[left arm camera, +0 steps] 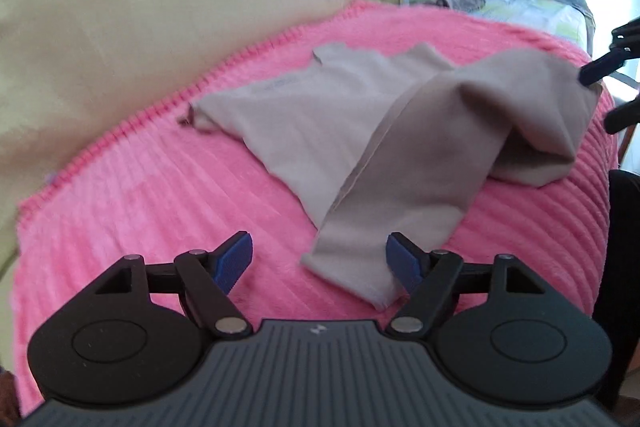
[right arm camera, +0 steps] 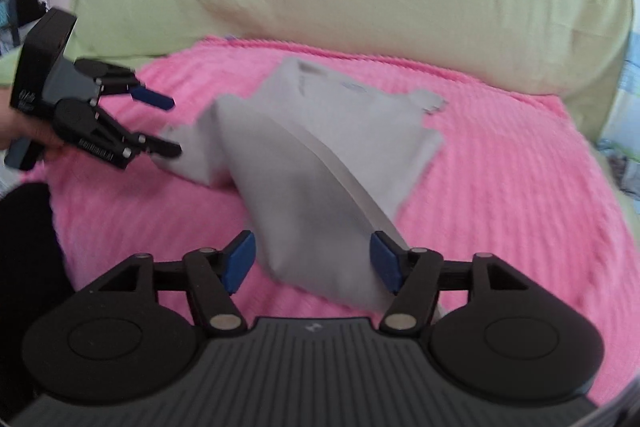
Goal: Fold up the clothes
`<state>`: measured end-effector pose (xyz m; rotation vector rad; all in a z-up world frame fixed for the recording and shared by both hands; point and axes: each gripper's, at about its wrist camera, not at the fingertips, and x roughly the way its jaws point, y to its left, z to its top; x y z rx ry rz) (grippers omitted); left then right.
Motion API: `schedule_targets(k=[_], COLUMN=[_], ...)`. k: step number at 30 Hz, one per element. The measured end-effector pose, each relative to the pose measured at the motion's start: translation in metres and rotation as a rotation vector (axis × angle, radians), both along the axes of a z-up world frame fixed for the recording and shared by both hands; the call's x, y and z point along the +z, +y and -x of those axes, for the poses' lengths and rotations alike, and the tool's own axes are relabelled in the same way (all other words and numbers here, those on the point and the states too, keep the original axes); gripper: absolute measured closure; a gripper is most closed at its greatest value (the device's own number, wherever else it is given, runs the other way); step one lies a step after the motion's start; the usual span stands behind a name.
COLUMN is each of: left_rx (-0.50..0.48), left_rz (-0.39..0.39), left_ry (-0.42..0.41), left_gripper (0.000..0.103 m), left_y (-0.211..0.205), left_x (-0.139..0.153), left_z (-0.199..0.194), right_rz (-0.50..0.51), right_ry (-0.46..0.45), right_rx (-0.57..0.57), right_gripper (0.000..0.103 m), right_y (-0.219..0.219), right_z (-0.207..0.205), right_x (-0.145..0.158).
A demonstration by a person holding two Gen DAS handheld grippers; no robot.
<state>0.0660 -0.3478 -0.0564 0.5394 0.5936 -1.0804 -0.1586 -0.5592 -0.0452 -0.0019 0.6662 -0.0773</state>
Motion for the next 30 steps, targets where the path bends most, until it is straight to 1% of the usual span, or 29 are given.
schedule_targets(k=[1, 2, 3, 5, 8, 10, 11, 12, 13, 15, 17, 18, 20, 22, 23, 24, 25, 27, 28, 30], left_rx=[-0.020, -0.033, -0.044, -0.047, -0.066, -0.084, -0.088, -0.093, -0.097, -0.113, -0.134, -0.140, -0.146, -0.142, -0.142, -0.145, -0.154, -0.191, -0.206, -0.227], left_rz=[0.022, 0.033, 0.045, 0.064, 0.106, 0.135, 0.142, 0.148, 0.152, 0.158, 0.162, 0.158, 0.134, 0.073, 0.055, 0.006, -0.020, -0.054, -0.071, -0.098], left_ry=[0.072, 0.105, 0.124, 0.114, 0.108, 0.076, 0.063, 0.041, 0.020, -0.010, -0.038, -0.047, -0.054, -0.044, -0.038, -0.020, -0.001, 0.039, 0.045, 0.054], left_gripper=[0.046, 0.076, 0.098, 0.099, 0.099, 0.100, 0.100, 0.100, 0.100, 0.100, 0.100, 0.100, 0.100, 0.100, 0.100, 0.100, 0.100, 0.100, 0.100, 0.100], left_y=[0.001, 0.003, 0.005, 0.011, 0.025, 0.038, 0.041, 0.048, 0.054, 0.064, 0.075, 0.080, 0.089, 0.093, 0.093, 0.092, 0.091, 0.088, 0.087, 0.084], left_x=[0.003, 0.003, 0.006, 0.011, 0.023, 0.037, 0.042, 0.051, 0.060, 0.073, 0.087, 0.091, 0.094, 0.083, 0.079, 0.066, 0.057, 0.041, 0.036, 0.028], left_z=[-0.004, -0.007, -0.006, -0.003, 0.005, 0.013, 0.015, 0.018, 0.023, 0.033, 0.045, 0.051, 0.064, 0.075, 0.077, 0.082, 0.086, 0.096, 0.100, 0.106], right_rz=[0.007, 0.014, 0.028, 0.061, 0.069, 0.069, 0.067, 0.079, 0.091, 0.177, 0.374, 0.452, 0.552, 0.639, 0.649, 0.624, 0.613, 0.604, 0.593, 0.527], right_ry=[0.008, 0.012, 0.016, 0.023, 0.009, 0.019, 0.032, 0.067, 0.091, 0.131, 0.134, 0.121, 0.077, 0.018, 0.017, 0.089, 0.138, 0.253, 0.290, 0.381], right_rx=[-0.010, -0.014, -0.018, -0.025, -0.026, 0.008, 0.044, 0.096, 0.121, 0.189, 0.215, 0.213, 0.189, 0.148, 0.146, 0.193, 0.226, 0.312, 0.330, 0.340], right_gripper=[0.039, 0.037, 0.034, 0.033, 0.032, 0.033, 0.046, 0.087, 0.102, 0.101, 0.101, 0.101, 0.101, 0.101, 0.101, 0.101, 0.101, 0.101, 0.101, 0.101], right_y=[-0.003, -0.005, -0.006, -0.009, -0.020, -0.025, -0.027, -0.026, -0.025, -0.015, 0.004, 0.011, 0.022, 0.034, 0.040, 0.047, 0.050, 0.059, 0.061, 0.061], right_z=[0.004, 0.006, 0.006, 0.004, 0.001, -0.002, -0.003, -0.005, -0.007, -0.004, 0.005, 0.010, 0.018, 0.030, 0.034, 0.035, 0.036, 0.041, 0.043, 0.044], right_x=[-0.003, -0.004, -0.005, -0.006, -0.007, -0.009, -0.011, -0.013, -0.014, -0.011, -0.001, 0.004, 0.015, 0.028, 0.031, 0.026, 0.021, -0.003, -0.010, -0.021])
